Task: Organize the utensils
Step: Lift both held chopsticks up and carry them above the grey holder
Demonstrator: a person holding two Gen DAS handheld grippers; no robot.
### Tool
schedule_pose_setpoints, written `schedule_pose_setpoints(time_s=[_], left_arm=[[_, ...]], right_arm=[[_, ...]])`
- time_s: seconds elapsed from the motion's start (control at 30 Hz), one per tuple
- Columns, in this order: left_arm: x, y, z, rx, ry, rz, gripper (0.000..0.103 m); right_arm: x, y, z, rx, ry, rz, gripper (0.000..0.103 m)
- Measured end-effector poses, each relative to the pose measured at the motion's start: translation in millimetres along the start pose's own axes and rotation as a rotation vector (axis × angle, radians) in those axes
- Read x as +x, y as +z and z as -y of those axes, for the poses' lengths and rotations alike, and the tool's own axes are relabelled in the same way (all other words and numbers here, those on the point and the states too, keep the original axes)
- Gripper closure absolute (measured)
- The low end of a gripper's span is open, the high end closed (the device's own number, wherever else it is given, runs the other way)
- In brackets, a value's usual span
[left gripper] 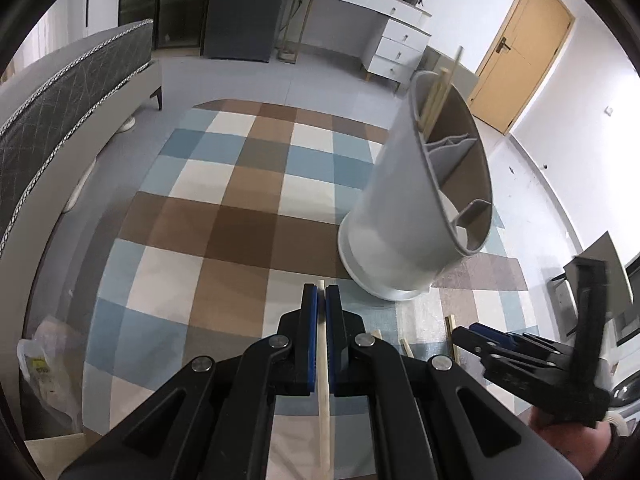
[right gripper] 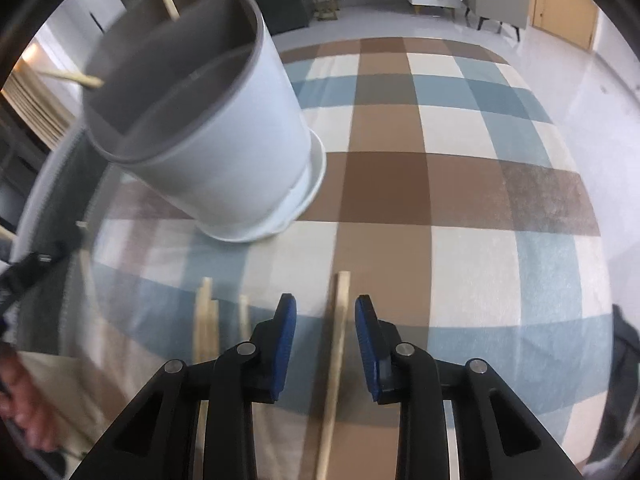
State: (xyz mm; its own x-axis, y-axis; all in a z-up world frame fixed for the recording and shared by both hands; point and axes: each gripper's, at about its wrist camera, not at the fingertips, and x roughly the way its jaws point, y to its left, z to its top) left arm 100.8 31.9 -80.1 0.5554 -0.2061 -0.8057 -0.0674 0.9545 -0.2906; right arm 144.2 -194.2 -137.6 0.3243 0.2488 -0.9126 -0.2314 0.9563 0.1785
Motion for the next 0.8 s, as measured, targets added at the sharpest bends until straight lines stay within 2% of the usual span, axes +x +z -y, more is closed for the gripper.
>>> schedule_pose_setpoints(time_s=[0.1,0.13,0.27,0.33,0.5,0.63,0.8], left_arm=[[3,6,-11,-0.050,-0.033,-0.017,0.103],[-2,7,-13,-0.053,-0.034,-0.012,0.103],[-7,12,-15,-0.060,-0.051,0.006,0.103],[-7,13,-13,-0.056,-0.061,0.008,0.103],[-10,12,-7,-0.036,-0.076,0.006,0.103],[-17,9,-4,-0.016,-0.078,0.020,0.103],[-37,-2,9,0.048,-0.063,0.053,0.103]], right_arm=[[13,2,-6,-0.039,-0.070,-0.016,0.076],[13,2,-9,-0.060,-0.096,0.003,0.078],[16,3,-13,-0.086,-0.162,0.020,0.094],[16,3,-15,-0.103,-0.175,0.027,0.098],[5,4,-8,-0.044,-0.120,0.069,0.098],[-27,5,3,0.072,-0.005,0.177,0.098],[-70,-6,5,0.142,0.099,0.311,0.098]])
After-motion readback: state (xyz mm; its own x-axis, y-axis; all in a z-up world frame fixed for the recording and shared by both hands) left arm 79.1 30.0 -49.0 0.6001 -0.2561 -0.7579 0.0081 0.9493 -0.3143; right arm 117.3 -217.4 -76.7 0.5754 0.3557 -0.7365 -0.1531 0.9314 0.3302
